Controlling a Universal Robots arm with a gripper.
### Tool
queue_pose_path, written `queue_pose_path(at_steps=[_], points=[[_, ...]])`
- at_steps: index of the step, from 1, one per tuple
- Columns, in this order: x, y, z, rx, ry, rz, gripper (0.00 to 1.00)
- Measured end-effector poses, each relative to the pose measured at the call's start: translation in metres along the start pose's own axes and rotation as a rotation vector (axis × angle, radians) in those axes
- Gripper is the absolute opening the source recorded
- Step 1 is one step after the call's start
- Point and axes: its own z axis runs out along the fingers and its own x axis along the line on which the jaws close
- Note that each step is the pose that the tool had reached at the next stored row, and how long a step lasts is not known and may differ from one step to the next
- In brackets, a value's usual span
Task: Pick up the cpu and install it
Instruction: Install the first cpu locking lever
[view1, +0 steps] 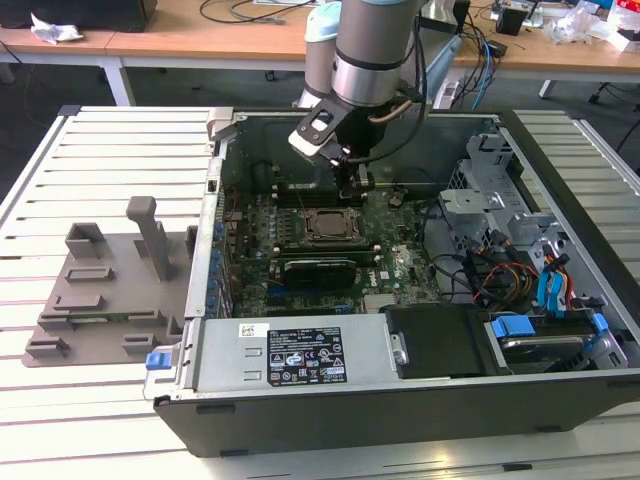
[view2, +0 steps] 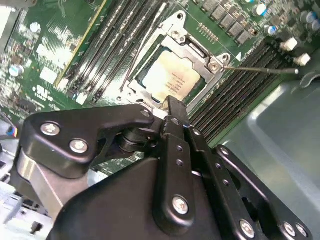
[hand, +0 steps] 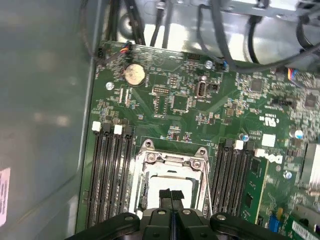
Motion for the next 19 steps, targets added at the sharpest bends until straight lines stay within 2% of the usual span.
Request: queue_pose_path(at_steps=[2, 5, 7, 12, 13, 15, 16, 17, 18, 19], points=[[0.0000, 0.0000, 0.0000, -0.0008, -0.0040, -0.083, 0.11], [0.0000, 0.0000, 0.0000, -0.0017, -0.0088, -0.182, 0.11], [0.0000, 0.0000, 0.0000, -0.0028, -0.0146, -0.301, 0.11], [0.0000, 0.0000, 0.0000, -0.0038, -0.0197, -0.409, 0.11], [0.0000, 0.0000, 0.0000, -0.0041, -0.0218, -0.451, 0.11], [0.0000, 0.0000, 0.0000, -0.0045, -0.0235, -0.487, 0.11], [0.0000, 0.0000, 0.0000, -0.0048, -0.0250, -0.518, 0.11], [0.0000, 0.0000, 0.0000, -0.0053, -0.0276, -0.572, 0.11], [0.0000, 0.0000, 0.0000, -0.0054, -0.0287, -0.593, 0.11], [0.0000, 0.0000, 0.0000, -0.0059, -0.0307, -0.635, 0.11]])
